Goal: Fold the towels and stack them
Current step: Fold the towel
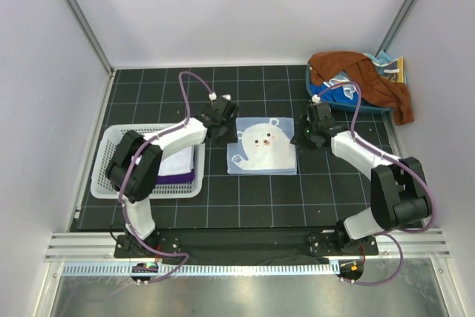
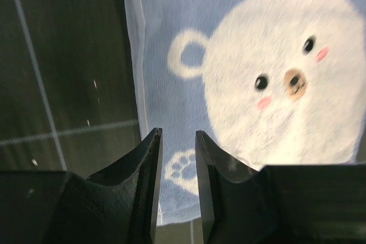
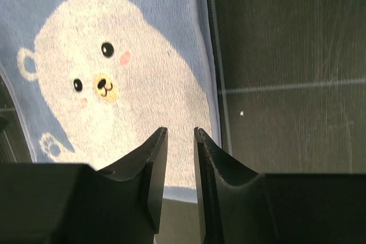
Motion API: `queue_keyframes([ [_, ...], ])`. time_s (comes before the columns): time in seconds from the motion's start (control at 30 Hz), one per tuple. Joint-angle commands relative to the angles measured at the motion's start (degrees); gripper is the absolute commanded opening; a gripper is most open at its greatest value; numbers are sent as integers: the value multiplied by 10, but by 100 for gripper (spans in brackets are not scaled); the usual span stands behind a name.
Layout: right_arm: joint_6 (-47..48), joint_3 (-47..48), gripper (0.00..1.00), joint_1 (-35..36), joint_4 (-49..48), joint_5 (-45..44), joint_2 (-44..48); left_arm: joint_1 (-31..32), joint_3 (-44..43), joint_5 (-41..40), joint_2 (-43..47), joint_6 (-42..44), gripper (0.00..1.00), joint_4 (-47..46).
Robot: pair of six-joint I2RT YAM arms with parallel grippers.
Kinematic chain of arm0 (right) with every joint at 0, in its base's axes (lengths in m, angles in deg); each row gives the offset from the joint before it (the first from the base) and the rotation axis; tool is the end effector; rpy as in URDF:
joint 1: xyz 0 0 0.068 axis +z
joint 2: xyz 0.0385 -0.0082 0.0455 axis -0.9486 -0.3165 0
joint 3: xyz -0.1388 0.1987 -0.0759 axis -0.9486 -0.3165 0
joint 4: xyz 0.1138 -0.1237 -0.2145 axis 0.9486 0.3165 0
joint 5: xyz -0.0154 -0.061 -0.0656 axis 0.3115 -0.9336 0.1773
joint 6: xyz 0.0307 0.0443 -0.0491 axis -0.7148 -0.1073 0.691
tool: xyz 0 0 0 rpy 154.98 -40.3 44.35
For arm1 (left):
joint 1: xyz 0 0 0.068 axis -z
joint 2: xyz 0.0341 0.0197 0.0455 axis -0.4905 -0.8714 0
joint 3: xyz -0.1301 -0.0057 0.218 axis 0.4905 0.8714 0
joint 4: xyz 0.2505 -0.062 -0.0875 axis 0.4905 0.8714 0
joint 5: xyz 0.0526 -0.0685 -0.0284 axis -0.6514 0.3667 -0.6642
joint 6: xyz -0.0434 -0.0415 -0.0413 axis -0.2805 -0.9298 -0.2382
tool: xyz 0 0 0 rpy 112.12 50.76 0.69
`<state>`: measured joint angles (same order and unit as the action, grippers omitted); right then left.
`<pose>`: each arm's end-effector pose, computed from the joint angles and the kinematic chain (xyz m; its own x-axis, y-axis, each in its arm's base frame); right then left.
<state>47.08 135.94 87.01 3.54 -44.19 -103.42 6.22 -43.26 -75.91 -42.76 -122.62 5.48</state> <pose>0.3175 0.0891 0.1545 -0.7851 0.3111 -0.5356 0.1399 0.9315 0.3359 0.3415 -0.2386 0.1555 -0.8482 -0.1587 -0.5053 0.0159 0.9460 -0.3237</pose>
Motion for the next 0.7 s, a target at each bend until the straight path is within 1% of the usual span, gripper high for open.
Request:
queue_keyframes([
  [0.0,-21,-31,32,11,-10,-5,55,22,43,-10,45,-23,33,-36],
  [0.13,-30,-62,32,28,-25,-9,84,47,79,-24,51,-30,33,-45],
  [0.33,-45,-101,32,33,-58,-9,58,66,90,-46,29,-45,32,-38],
  [0.4,-49,-114,31,34,-64,-32,48,74,90,-51,24,-49,32,-32],
  [0.5,-60,-134,31,33,-66,-41,48,83,90,-68,17,-58,29,-15],
  [0.67,-67,-162,31,34,-60,-48,60,101,95,-82,15,-68,29,-1],
])
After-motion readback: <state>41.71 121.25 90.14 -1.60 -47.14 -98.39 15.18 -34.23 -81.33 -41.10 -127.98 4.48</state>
